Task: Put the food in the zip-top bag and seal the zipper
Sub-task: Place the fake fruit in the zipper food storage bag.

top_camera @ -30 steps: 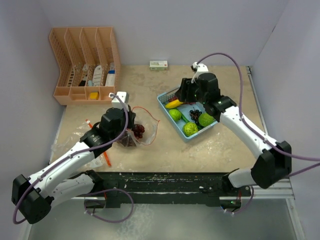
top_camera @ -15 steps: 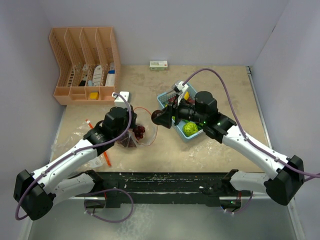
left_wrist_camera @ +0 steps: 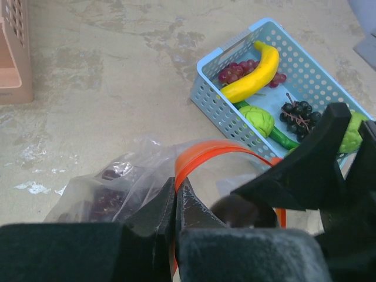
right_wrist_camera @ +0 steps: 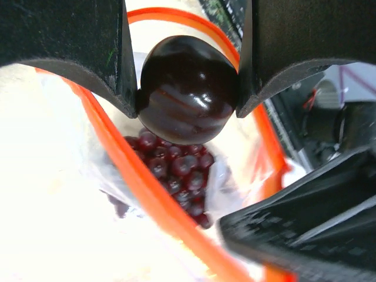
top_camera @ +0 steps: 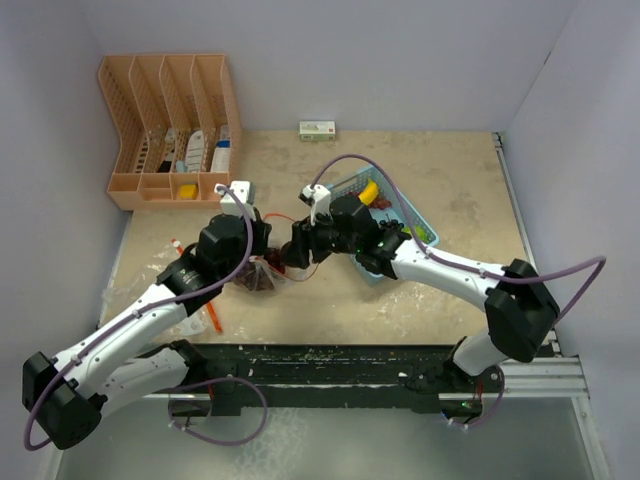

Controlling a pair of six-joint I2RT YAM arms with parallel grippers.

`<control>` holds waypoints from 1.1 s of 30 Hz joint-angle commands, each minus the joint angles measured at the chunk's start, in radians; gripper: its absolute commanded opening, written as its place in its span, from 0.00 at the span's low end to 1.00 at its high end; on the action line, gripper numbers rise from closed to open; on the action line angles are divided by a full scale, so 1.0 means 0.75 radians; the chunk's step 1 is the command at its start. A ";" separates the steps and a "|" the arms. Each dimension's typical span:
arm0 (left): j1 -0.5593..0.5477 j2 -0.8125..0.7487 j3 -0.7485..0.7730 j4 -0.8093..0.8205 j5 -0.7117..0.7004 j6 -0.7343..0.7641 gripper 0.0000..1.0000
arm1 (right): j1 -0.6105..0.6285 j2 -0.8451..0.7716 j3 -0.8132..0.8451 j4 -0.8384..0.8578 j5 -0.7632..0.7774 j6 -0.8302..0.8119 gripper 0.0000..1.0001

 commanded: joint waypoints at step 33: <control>0.007 -0.121 0.016 -0.015 0.005 -0.009 0.00 | -0.485 0.216 0.413 -0.391 0.796 0.155 1.00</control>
